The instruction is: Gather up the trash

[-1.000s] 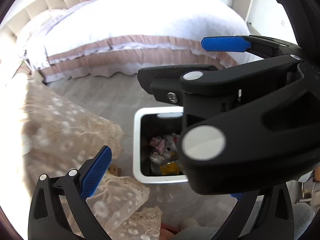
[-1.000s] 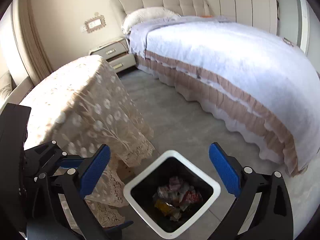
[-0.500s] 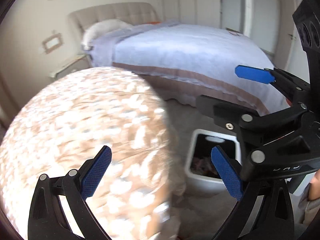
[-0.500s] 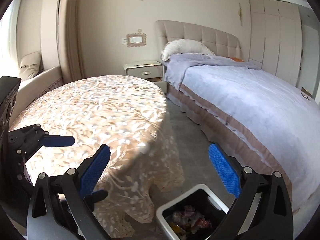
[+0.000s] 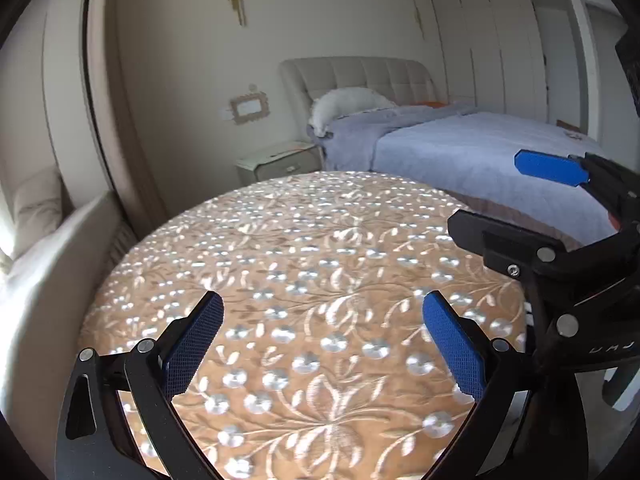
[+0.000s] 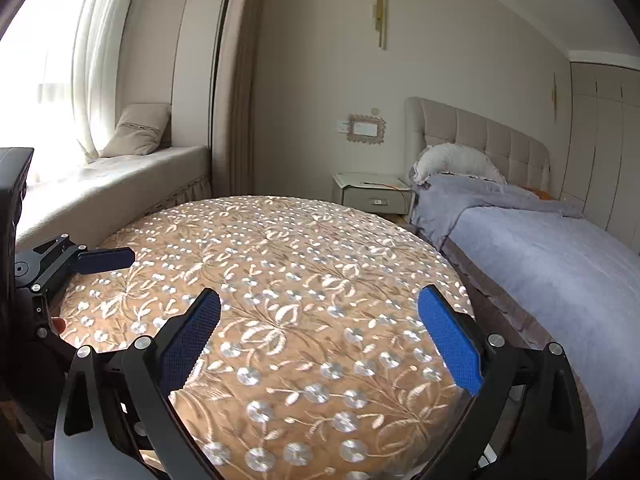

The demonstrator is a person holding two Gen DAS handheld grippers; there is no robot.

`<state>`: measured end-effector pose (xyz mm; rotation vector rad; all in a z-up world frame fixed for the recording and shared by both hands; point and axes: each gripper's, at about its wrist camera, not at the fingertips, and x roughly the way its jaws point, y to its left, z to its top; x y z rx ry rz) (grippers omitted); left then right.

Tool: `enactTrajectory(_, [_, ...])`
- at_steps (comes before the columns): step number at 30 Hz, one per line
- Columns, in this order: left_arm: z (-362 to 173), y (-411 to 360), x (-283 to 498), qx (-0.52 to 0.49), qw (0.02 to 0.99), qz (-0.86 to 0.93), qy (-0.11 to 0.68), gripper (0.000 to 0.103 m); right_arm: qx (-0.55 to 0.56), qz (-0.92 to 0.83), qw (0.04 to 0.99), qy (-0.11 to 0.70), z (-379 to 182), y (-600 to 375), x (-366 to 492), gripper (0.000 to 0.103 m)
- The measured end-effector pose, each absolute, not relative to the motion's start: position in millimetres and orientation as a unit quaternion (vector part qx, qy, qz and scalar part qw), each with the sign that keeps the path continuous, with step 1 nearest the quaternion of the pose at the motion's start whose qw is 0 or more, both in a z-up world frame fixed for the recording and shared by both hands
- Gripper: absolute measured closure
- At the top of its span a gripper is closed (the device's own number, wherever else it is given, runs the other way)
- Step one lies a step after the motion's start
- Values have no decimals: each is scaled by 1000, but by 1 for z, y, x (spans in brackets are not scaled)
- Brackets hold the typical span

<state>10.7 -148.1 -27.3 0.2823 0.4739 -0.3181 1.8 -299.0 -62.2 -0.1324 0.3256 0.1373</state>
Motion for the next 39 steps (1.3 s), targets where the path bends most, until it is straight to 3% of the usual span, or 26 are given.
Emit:
enactTrajectory(6, [-18, -87, 0, 104, 968, -75, 213, 5, -85, 73, 986, 126, -43, -251, 3, 5])
enactTrajectory(17, [-18, -6, -9, 6, 973, -68, 219, 5, -126, 103, 978, 131, -41, -184, 1, 5])
enactTrajectory(28, [-16, 1, -11, 18, 975, -58, 215, 5, -171, 99, 974, 110, -36, -158, -13, 5])
enactTrajectory(39, [-12, 4, -14, 0, 976, -65, 208, 5, -147, 84, 979, 116, -36, -174, -13, 5])
